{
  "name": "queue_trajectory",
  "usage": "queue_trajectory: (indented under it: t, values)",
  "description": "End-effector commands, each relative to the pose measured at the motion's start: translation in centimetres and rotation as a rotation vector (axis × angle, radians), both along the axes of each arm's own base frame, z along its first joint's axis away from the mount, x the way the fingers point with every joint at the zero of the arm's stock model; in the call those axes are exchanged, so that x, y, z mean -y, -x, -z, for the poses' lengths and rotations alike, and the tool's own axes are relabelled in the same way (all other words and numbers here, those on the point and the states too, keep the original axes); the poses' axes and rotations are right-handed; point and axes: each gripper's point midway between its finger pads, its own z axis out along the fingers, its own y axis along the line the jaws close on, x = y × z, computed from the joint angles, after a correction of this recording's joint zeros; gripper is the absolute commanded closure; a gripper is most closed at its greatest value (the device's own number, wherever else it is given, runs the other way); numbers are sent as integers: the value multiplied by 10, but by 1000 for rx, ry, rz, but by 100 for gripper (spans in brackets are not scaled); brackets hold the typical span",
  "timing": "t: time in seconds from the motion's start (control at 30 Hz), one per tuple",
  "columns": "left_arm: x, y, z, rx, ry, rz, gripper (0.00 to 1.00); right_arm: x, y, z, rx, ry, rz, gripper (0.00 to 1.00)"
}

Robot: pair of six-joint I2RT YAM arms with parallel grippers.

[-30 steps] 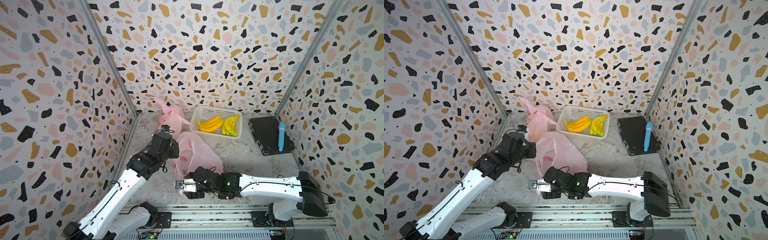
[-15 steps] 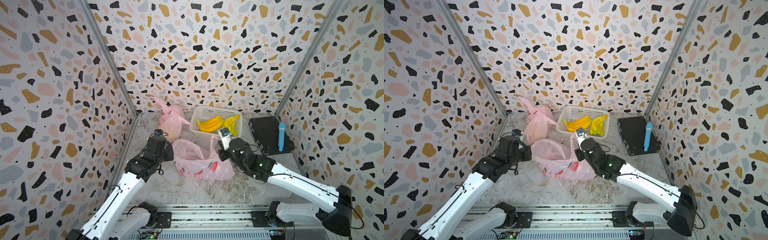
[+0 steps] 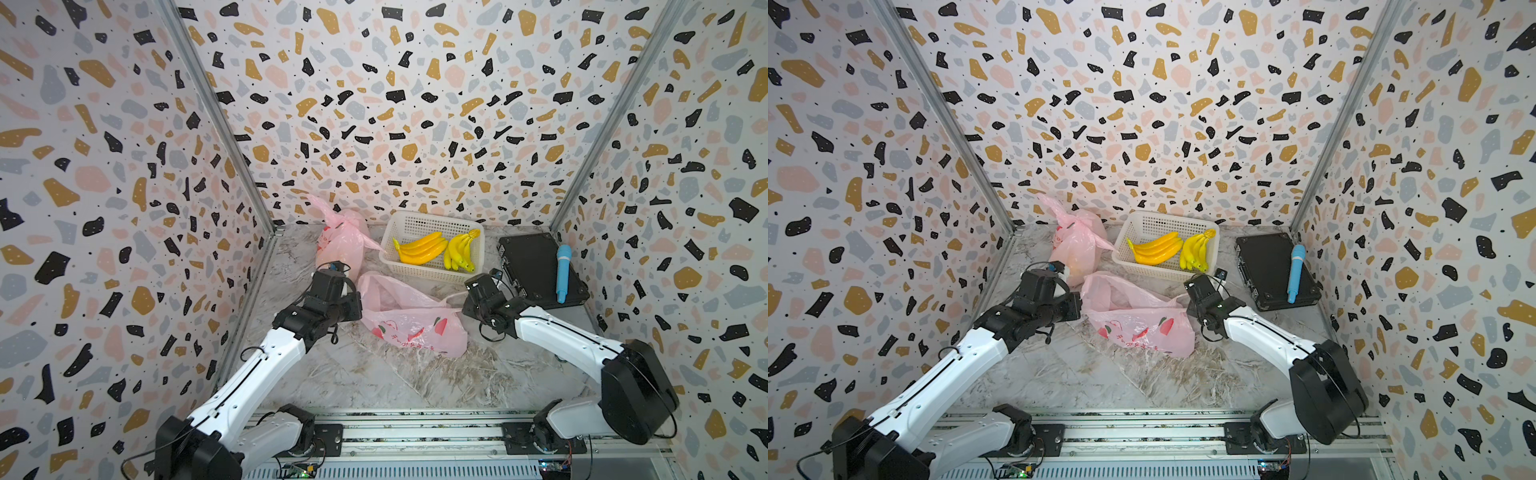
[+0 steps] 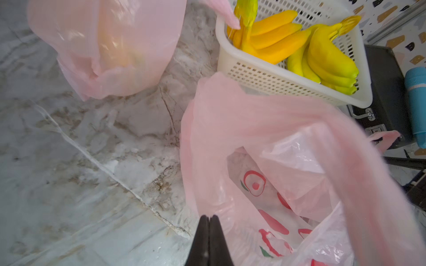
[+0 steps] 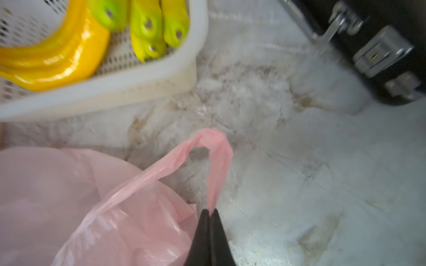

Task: Place the banana into a plastic bag & tie a knot
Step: Adjust the plastic bag at the center of the board, then pick up the banana from the basket.

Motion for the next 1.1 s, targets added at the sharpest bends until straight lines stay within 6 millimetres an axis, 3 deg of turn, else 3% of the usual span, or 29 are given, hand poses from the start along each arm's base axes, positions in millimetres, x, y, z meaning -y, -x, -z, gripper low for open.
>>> queue_trajectory:
  t: [0.0,0.07,0.13,0.23,0.37,0.57,0.87,1.0,1.07]
  values:
    - [11,-2,-3,14,72,23,100,-17,-2,-17,28,-98,-65,100]
    - [13,1,-3,7,82,36,100,-26,-3,-35,77,-108,-158,99]
    - [15,3,-9,12,94,49,100,-35,0,-56,123,-120,-254,72]
    - [15,6,-24,27,98,61,100,-46,8,-90,197,-149,-375,47]
    - [14,11,-46,51,101,79,100,-50,18,-131,269,-166,-465,35]
    - [10,21,-68,72,93,90,100,-76,22,-177,329,-277,-607,33]
    - [0,35,-99,116,54,104,100,-99,-11,-233,383,-418,-683,32]
    - [-3,38,-106,124,37,109,100,-107,-35,-244,406,-461,-700,30]
    - [-3,39,-110,129,34,113,100,-114,-52,-238,401,-429,-716,29]
